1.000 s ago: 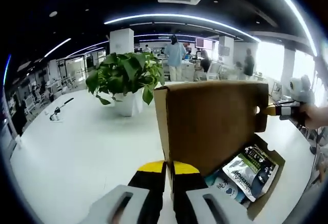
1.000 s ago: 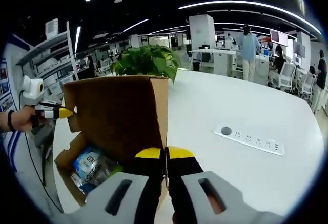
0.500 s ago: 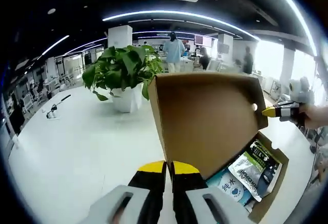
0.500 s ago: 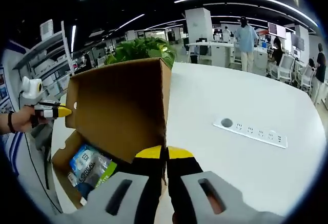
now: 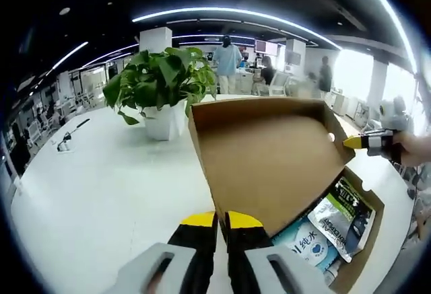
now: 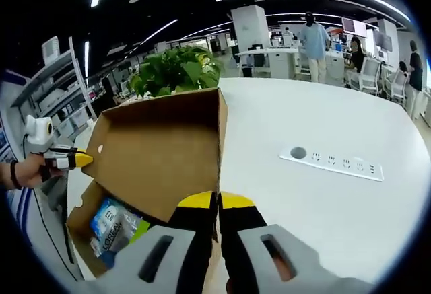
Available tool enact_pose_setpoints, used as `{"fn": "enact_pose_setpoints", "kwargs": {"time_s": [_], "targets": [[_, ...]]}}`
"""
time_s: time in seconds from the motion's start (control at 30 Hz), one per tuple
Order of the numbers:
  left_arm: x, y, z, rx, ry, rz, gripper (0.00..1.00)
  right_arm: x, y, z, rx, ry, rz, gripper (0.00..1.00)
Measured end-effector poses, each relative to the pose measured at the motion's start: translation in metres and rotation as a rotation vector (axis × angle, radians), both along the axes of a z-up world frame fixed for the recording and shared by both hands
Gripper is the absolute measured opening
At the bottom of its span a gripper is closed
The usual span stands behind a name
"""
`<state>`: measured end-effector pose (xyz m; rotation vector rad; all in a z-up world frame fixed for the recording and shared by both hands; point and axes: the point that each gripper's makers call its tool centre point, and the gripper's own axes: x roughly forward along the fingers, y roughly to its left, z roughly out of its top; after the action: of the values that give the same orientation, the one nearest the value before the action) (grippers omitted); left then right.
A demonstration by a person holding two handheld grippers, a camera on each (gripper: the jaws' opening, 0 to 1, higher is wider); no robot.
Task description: Operate the shoe box by opening the lid, removing the specified soft item, and placing it in the target area until the item is outside and the box remains undamaged.
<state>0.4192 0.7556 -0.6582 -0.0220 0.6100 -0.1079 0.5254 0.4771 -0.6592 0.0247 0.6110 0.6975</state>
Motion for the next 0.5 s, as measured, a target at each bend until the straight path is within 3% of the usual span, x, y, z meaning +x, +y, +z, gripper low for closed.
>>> {"fn": "enact_pose_setpoints", "kwargs": {"time_s": [0.5], "targets": [[0.010, -0.001, -0.019, -0.004, 0.090, 0.021, 0.06, 0.004, -0.002, -0.014, 0.001, 0.056, -0.045, 0.01]]}}
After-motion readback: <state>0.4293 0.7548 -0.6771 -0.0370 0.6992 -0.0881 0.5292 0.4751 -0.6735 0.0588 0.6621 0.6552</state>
